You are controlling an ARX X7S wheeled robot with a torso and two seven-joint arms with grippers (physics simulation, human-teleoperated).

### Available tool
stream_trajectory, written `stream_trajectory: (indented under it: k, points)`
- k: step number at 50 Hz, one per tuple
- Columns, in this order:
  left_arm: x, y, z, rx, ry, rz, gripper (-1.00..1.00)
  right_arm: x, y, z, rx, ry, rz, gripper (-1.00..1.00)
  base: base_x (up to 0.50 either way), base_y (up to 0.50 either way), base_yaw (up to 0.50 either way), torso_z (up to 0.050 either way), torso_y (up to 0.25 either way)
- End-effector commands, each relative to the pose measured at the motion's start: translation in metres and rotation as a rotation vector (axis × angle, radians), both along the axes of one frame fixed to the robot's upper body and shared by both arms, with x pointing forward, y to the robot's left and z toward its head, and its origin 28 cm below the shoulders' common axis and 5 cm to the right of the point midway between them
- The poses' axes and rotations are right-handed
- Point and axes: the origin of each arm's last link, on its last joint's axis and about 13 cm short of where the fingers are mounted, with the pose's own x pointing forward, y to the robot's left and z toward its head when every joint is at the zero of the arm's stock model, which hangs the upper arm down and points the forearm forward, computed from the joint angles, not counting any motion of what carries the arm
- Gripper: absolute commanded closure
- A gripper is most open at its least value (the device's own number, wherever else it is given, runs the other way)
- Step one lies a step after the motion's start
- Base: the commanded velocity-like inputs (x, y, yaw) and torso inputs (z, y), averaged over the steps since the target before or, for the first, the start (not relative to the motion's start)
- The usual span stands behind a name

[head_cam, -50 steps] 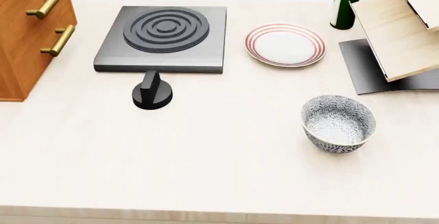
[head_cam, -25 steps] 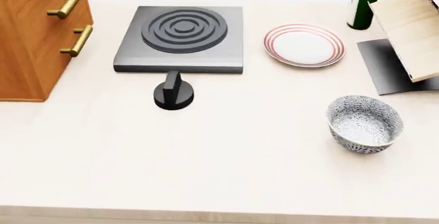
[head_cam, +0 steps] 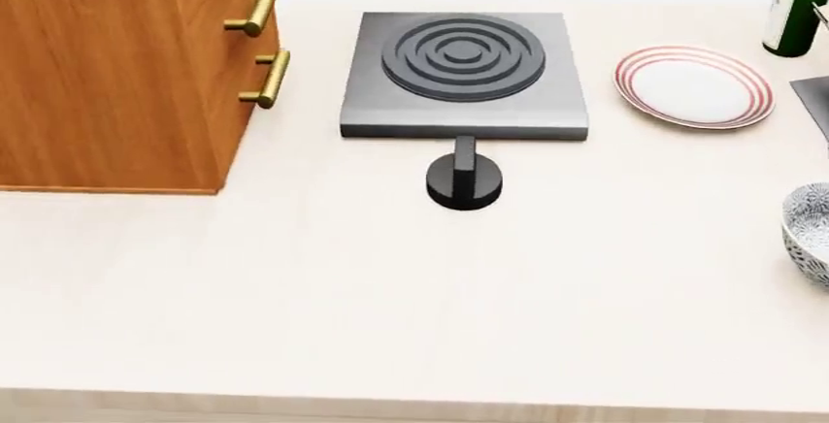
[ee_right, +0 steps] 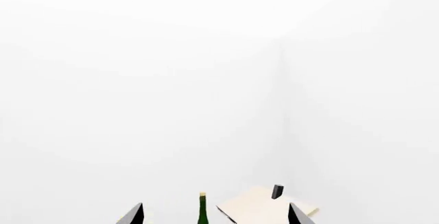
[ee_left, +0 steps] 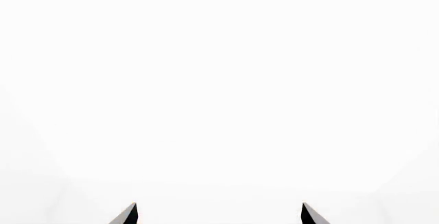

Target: Put the bowl on the stove.

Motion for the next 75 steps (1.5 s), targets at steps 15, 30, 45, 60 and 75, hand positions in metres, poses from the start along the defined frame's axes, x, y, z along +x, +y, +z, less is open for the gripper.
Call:
stream_trajectory:
  k: [15,30,45,60,75]
  points:
    - [0.0004,-0.0003,-0.0013,0.001,0.005,-0.004,-1.00,0.0026,0.0052,-0.0027,-0.032,0.030,0.029,-1.00,0.00,0.01,0.00,0.000,0.000]
    - [0.0006,-0.0005,-0.0019,0.002,0.008,-0.006,-1.00,0.0003,0.0054,-0.0028,-0.017,0.015,0.068,-1.00,0.04,0.00,0.00,0.000,0.000]
    - [0.0015,-0.0008,-0.0029,0.005,0.011,-0.008,-1.00,0.0012,0.0054,-0.0044,-0.014,0.023,0.074,-1.00,0.49,0.00,0.00,0.000,0.000]
    - [0.0017,-0.0009,-0.0037,0.006,0.013,-0.009,-1.00,0.0011,0.0065,-0.0052,-0.033,0.028,0.082,-1.00,0.50,0.00,0.00,0.000,0.001]
    - [0.0017,-0.0008,-0.0037,0.005,0.014,-0.010,-1.00,0.0011,0.0071,-0.0064,-0.035,0.036,0.089,-1.00,0.50,0.00,0.00,0.000,0.001]
